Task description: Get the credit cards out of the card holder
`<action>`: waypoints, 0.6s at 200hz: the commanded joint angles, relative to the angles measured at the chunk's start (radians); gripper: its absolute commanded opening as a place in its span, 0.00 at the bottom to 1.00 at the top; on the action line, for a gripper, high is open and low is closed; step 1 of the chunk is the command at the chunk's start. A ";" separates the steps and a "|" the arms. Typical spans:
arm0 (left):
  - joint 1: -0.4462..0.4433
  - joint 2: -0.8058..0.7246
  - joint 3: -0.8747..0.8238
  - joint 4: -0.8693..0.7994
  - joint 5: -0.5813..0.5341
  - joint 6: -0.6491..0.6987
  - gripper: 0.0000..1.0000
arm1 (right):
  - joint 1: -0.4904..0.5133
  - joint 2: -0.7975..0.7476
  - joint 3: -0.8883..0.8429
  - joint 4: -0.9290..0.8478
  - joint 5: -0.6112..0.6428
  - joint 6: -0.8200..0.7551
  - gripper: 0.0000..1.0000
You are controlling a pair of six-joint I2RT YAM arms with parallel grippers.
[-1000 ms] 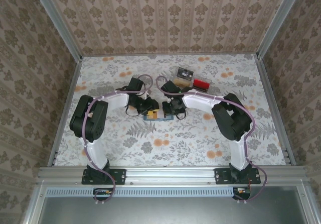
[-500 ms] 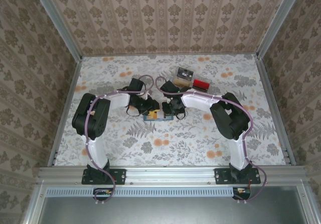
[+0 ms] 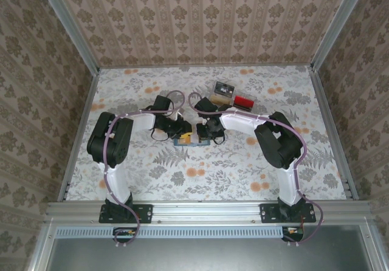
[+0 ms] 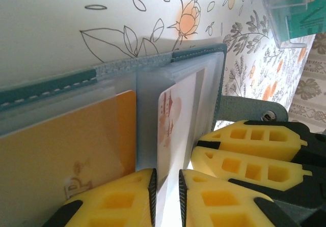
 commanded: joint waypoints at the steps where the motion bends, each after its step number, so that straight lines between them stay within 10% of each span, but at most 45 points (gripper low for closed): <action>1: 0.009 0.000 -0.017 0.050 0.067 0.030 0.18 | -0.002 0.043 0.009 -0.067 0.002 -0.004 0.17; 120: 0.060 -0.075 -0.069 0.005 0.044 0.111 0.00 | -0.010 0.014 -0.015 -0.051 -0.006 0.013 0.18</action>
